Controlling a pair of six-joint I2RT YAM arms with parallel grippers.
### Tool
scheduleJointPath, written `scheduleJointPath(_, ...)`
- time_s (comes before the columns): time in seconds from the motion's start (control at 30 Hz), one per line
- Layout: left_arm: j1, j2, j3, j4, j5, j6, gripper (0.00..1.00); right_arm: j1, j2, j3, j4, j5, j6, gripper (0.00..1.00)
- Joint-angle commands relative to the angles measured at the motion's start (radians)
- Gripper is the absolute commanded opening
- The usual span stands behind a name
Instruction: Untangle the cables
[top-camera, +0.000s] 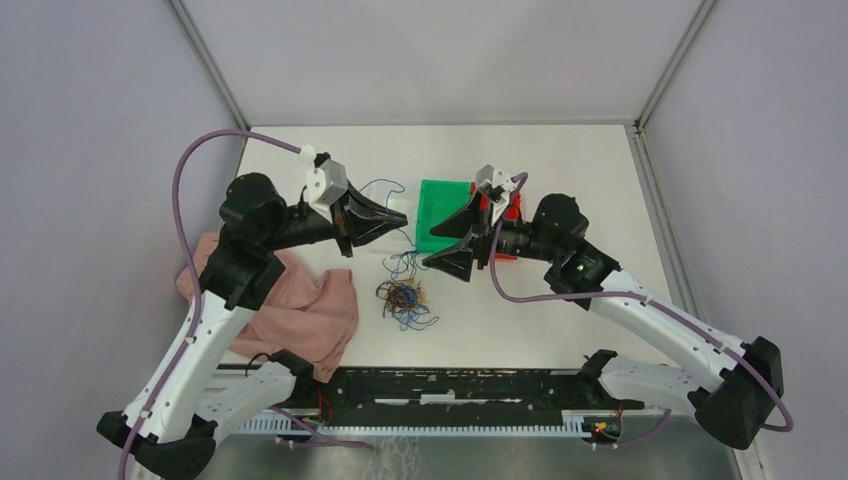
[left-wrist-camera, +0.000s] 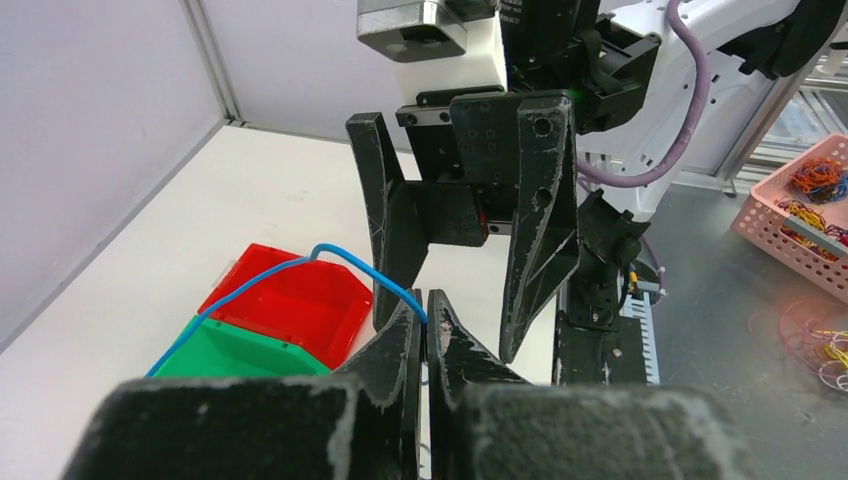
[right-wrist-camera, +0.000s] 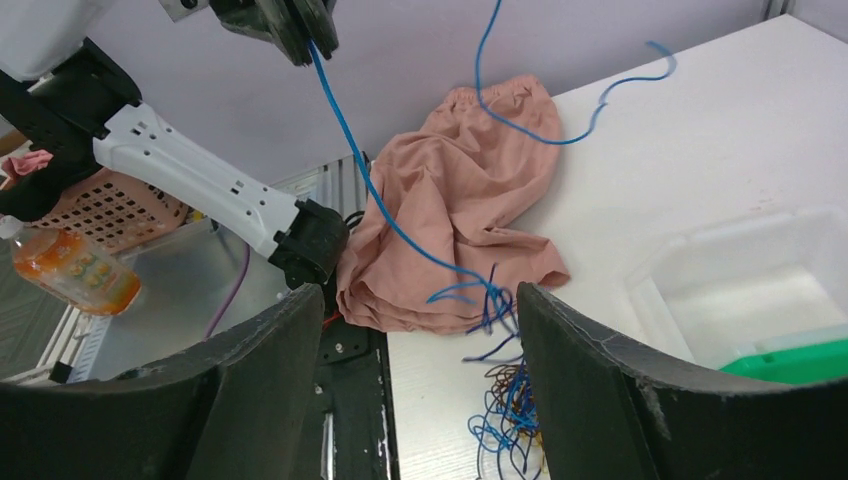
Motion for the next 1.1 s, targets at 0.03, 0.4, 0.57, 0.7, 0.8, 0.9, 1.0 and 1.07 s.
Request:
scheduleJointPath(0.03, -0.004, -0.036, 0.012, 0.034, -0.049, 0.015, 0.03, 0.009, -0.084, -0.015, 0.171, 0.017, 0.083, 0.76)
scheduleJointPath(0.4, -0.004, -0.054, -0.022, 0.067, -0.041, -0.073, 0.03, 0.077, 0.024, 0.032, 0.284, -0.032, 0.17, 0.66)
scheduleJointPath(0.57, -0.005, -0.057, -0.007, 0.054, -0.028, -0.075, 0.03, 0.096, 0.088, 0.072, 0.324, -0.054, 0.204, 0.62)
scheduleJointPath(0.7, -0.003, -0.056, -0.008, 0.055, -0.02, -0.081, 0.03, 0.114, 0.138, 0.1, 0.351, -0.05, 0.216, 0.61)
scheduleJointPath(0.8, -0.004, -0.058, -0.009, 0.053, -0.016, -0.084, 0.03, 0.12, 0.164, 0.114, 0.373, -0.053, 0.232, 0.56)
scheduleJointPath(0.9, -0.004, -0.059, -0.006, 0.054, -0.017, -0.084, 0.03, 0.128, 0.191, 0.12, 0.401, -0.062, 0.264, 0.49)
scheduleJointPath(1.0, -0.004, -0.055, 0.008, 0.061, -0.025, -0.08, 0.03, 0.143, 0.219, 0.11, 0.426, -0.071, 0.293, 0.44)
scheduleJointPath(1.07, -0.003, -0.048, 0.03, 0.065, -0.031, -0.071, 0.03, 0.15, 0.235, 0.095, 0.437, -0.072, 0.306, 0.41)
